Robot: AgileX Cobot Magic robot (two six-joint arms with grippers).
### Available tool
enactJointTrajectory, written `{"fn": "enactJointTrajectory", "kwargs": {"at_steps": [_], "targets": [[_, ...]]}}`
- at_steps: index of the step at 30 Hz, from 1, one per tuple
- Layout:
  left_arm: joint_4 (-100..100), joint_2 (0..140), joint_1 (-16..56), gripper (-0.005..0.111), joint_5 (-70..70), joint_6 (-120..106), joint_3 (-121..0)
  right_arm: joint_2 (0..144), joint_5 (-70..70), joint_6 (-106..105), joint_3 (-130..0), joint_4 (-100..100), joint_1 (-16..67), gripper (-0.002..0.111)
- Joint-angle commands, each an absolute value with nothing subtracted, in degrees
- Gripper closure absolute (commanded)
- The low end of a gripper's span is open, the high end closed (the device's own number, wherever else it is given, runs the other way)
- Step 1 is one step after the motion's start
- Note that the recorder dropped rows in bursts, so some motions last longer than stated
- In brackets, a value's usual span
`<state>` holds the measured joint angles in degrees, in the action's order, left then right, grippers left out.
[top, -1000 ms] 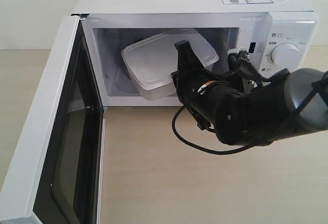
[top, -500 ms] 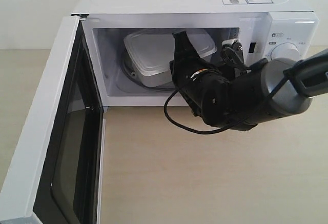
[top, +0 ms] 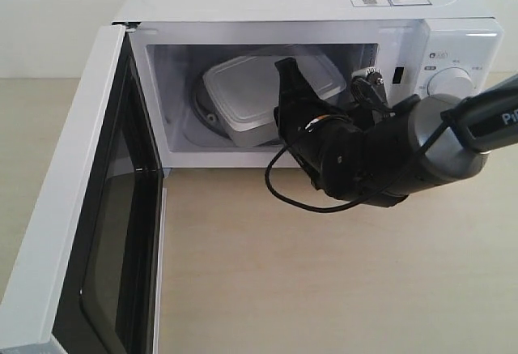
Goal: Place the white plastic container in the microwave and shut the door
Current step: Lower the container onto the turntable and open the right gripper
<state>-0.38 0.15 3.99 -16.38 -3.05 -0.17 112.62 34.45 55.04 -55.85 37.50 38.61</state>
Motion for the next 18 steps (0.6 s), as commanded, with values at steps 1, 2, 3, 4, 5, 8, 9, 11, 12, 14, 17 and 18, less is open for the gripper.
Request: {"fn": "enactJointTrajectory", "kwargs": {"at_steps": [1,2,3,4,5,8,9,11,12,14,17,18], "targets": [[-1.04,0.00,3.89,0.102,-15.91,-3.07,0.00,113.09,36.41,51.89,-56.17,36.65,38.20,0.108],[-1.04,0.00,3.89,0.102,-15.91,-3.07,0.00,113.20,36.98,51.89,-56.17,36.65,38.20,0.107],[-1.04,0.00,3.89,0.102,-15.91,-3.07,0.00,113.20,37.08,51.89,-56.17,36.65,38.20,0.105],[-1.04,0.00,3.89,0.102,-15.91,-3.07,0.00,113.20,37.56,51.89,-56.17,36.65,38.20,0.100],[-1.04,0.00,3.89,0.102,-15.91,-3.07,0.00,113.20,37.99,51.89,-56.17,36.54,38.20,0.095],[-1.04,0.00,3.89,0.102,-15.91,-3.07,0.00,113.20,38.70,52.09,-56.17,36.54,38.20,0.073],[-1.04,0.00,3.89,0.102,-15.91,-3.07,0.00,113.20,38.70,52.36,-56.17,36.54,38.20,0.067],[-1.04,0.00,3.89,0.102,-15.91,-3.07,0.00,113.20,38.42,52.33,-56.17,36.54,38.20,0.062],[-1.04,0.00,3.89,0.102,-15.91,-3.07,0.00,113.20,38.37,52.33,-56.17,36.54,38.20,0.062],[-1.04,0.00,3.89,0.102,-15.91,-3.07,0.00,113.20,38.37,52.33,-56.17,36.25,38.20,0.062],[-1.04,0.00,3.89,0.102,-15.91,-3.07,0.00,113.09,38.24,52.33,-56.17,35.00,38.31,0.062],[-1.04,0.00,3.89,0.102,-15.91,-3.07,0.00,112.80,37.83,53.14,-56.05,34.68,38.31,0.062]]}}
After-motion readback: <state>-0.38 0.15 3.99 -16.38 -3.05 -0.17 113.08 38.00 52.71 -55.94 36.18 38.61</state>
